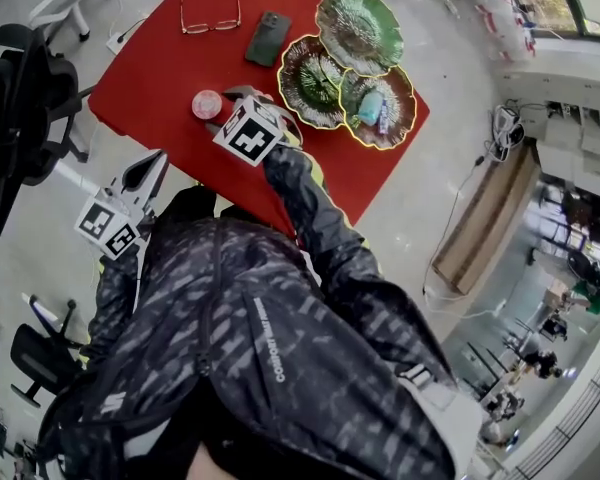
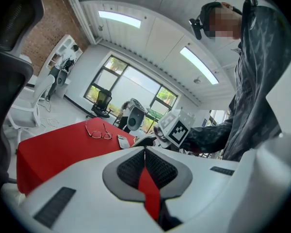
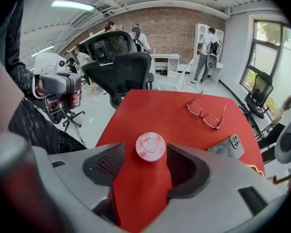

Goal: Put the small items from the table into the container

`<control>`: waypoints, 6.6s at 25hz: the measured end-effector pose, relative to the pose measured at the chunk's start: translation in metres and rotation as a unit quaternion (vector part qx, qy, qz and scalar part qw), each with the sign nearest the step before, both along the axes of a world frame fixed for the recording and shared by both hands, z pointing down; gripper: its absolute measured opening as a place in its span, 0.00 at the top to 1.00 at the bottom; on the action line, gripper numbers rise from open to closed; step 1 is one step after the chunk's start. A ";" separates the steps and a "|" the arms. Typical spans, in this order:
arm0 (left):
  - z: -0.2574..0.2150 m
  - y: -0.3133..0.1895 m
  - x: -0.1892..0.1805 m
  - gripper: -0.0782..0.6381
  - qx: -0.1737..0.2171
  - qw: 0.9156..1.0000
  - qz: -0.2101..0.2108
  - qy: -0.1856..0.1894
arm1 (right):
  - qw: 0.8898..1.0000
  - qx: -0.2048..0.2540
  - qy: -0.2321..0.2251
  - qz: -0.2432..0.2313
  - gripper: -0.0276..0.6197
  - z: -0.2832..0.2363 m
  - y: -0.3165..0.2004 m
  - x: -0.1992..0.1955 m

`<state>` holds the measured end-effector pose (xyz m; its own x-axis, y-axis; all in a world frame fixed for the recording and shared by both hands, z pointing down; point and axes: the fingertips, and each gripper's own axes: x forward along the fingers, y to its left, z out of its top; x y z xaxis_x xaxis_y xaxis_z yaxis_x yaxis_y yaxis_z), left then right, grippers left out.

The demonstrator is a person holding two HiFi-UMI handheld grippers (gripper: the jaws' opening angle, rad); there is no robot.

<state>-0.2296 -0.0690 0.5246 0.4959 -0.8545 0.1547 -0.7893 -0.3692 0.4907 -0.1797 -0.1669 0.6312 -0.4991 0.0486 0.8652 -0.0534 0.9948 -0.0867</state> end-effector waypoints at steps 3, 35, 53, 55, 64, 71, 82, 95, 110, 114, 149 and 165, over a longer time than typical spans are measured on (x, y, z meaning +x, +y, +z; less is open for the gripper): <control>0.003 0.002 -0.002 0.87 -0.004 1.000 -0.006 0.002 | 1.000 -0.007 0.015 -0.014 0.53 0.014 0.003 -0.001; 0.019 0.015 -0.014 0.87 -0.021 0.999 -0.044 0.015 | 0.999 0.001 0.040 -0.024 0.45 0.082 -0.012 -0.016; 0.002 0.005 -0.007 0.87 -0.001 1.000 -0.017 -0.001 | 0.997 0.007 -0.045 0.056 0.46 0.046 -0.011 -0.014; 0.000 0.001 -0.007 0.87 0.004 1.000 -0.011 -0.005 | 0.996 0.013 -0.054 0.065 0.46 0.037 -0.012 -0.013; -0.015 -0.017 -0.010 0.87 0.024 0.999 0.010 -0.023 | 0.991 0.045 -0.090 0.089 0.46 -0.004 -0.015 -0.005; -0.024 -0.029 0.003 0.87 0.033 0.998 0.034 -0.030 | 0.984 0.067 -0.121 0.114 0.46 -0.039 -0.020 0.006; -0.038 -0.035 0.020 0.87 0.042 0.996 0.071 -0.044 | 0.963 0.117 -0.177 0.165 0.46 -0.108 -0.033 0.029; -0.062 -0.044 0.034 0.87 0.061 0.992 0.093 -0.058 | 0.943 0.158 -0.208 0.205 0.46 -0.164 -0.038 0.063; -0.079 -0.051 0.068 0.87 0.074 0.985 0.141 -0.059 | 0.915 0.212 -0.226 0.258 0.46 -0.221 -0.065 0.112; -0.078 -0.053 0.079 0.87 0.073 0.983 0.158 -0.055 | 0.910 0.222 -0.221 0.272 0.46 -0.229 -0.078 0.123; -0.057 -0.069 0.061 0.87 0.050 0.990 0.133 -0.024 | 0.920 0.197 -0.117 0.317 0.46 -0.220 -0.218 0.153; -0.058 -0.071 0.057 0.87 0.047 0.991 0.125 -0.029 | 0.931 0.183 -0.093 0.302 0.46 -0.208 -0.227 0.148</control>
